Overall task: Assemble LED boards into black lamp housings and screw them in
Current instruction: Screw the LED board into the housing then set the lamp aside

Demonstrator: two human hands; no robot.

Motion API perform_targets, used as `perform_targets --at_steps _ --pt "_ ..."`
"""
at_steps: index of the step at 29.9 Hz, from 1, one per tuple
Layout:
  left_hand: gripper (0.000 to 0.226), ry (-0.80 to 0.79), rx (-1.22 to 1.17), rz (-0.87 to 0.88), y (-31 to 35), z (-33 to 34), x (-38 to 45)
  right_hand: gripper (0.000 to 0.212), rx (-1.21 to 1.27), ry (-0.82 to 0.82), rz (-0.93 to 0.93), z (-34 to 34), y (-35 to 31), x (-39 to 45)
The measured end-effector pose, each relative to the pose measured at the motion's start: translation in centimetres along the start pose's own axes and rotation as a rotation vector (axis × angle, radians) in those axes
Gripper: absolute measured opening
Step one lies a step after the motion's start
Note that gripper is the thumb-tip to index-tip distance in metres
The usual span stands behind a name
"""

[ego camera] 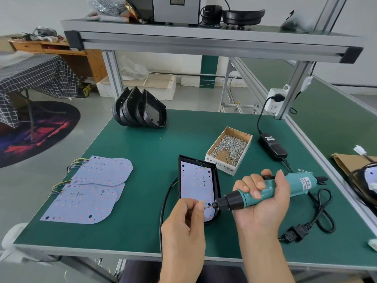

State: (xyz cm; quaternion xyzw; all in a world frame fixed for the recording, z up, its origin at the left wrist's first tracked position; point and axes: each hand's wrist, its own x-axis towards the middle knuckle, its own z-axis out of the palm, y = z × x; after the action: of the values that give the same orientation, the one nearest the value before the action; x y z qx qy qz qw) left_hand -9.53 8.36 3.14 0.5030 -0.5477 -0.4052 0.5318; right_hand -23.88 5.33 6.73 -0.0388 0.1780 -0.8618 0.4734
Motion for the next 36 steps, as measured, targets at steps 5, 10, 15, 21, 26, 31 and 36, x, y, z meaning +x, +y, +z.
perform_targets --at_steps 5,10,15,21,26,31,36 --pt "0.010 0.073 0.056 0.081 -0.6 0.1 -0.3 0.029 0.030 0.034 0.015 0.2 0.2 -0.1" --pt "0.004 0.027 0.008 0.052 -0.3 0.0 0.0 0.028 0.091 0.051 0.079 0.4 0.4 0.0" --pt "0.020 -0.096 -0.130 -0.012 0.2 -0.8 1.5 0.027 0.113 0.028 0.085 0.7 0.2 0.5" --pt "0.048 -0.094 0.100 0.016 1.2 -1.6 2.9 0.026 0.089 0.004 0.028 1.7 0.9 2.4" --pt "0.036 0.096 0.336 -0.060 1.2 -2.2 5.6 0.022 -0.043 0.042 -0.102 2.5 2.1 5.0" --pt "0.033 -0.103 0.561 -0.258 0.6 -1.3 9.7 0.021 -0.181 0.083 -0.169 3.3 4.4 6.5" --pt "0.027 -0.221 0.511 -0.320 -0.8 -0.7 11.2 0.019 -0.293 0.052 -0.255 4.0 6.4 6.9"
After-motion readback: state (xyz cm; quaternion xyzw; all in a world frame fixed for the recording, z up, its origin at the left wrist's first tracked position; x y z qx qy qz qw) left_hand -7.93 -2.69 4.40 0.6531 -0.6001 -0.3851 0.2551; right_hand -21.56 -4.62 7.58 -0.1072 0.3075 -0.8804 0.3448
